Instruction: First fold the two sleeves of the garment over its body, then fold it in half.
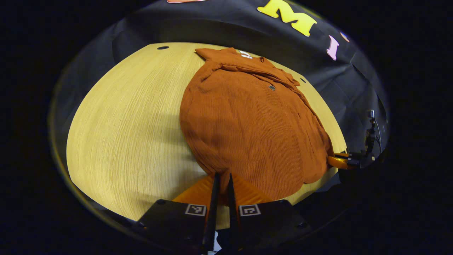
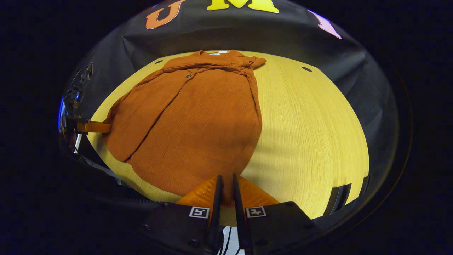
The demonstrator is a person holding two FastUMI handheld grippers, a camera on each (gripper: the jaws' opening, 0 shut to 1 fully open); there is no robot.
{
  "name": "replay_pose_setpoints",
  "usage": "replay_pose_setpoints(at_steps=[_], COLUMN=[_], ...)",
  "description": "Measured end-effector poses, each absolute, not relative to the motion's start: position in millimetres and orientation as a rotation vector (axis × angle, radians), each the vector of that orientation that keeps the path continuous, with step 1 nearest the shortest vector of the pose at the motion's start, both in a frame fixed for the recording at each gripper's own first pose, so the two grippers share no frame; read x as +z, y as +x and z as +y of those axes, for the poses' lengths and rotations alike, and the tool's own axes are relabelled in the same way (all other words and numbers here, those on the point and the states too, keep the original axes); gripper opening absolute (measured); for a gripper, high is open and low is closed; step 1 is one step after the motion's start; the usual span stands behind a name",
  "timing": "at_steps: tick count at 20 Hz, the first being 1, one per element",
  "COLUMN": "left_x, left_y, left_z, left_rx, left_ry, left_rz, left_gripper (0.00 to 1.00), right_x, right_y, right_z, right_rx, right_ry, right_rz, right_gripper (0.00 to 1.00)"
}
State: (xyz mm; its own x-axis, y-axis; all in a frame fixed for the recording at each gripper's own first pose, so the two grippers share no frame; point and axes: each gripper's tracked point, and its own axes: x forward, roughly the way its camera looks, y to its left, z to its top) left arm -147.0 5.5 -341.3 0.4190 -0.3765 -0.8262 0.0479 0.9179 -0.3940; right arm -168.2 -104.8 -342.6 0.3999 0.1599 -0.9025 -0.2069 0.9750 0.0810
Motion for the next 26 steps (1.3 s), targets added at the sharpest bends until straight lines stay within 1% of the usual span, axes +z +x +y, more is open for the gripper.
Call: replay_pose_setpoints(at_steps=[2, 5, 11, 14, 19, 24, 26], left_x=[-341, -334, -293, -272, -228, -192, -173], left_y=[-146, -145, -102, -74, 7, 103, 142], left_z=[5, 3, -3, -3, 8, 25, 29], left_rx=[-0.261, -0.280, -0.359, -0.401, -0.397, -0.360, -0.338], left_ry=[-0.365, -0.327, -0.229, -0.153, -0.019, 0.068, 0.052], left_rz=[1.132, 1.143, 1.027, 0.963, 0.815, 0.680, 0.633], left_gripper=[0.13, 0.09, 0.08, 0.08, 0.08, 0.08, 0.08], right_x=[-343, -337, -292, -270, -227, -187, -169], right_y=[-166, -160, -105, -70, 6, 103, 143], right_z=[-106, -109, -114, -117, -112, -108, -105], right_rx=[0.215, 0.206, 0.199, 0.190, 0.183, 0.173, 0.175], right_ry=[-0.011, -0.003, 0.075, 0.055, 0.035, 0.015, -0.026], right_rz=[1.150, 1.169, 1.066, 1.007, 0.875, 0.759, 0.709], right_gripper=[0.05, 0.05, 0.05, 0.05, 0.05, 0.05, 0.05])
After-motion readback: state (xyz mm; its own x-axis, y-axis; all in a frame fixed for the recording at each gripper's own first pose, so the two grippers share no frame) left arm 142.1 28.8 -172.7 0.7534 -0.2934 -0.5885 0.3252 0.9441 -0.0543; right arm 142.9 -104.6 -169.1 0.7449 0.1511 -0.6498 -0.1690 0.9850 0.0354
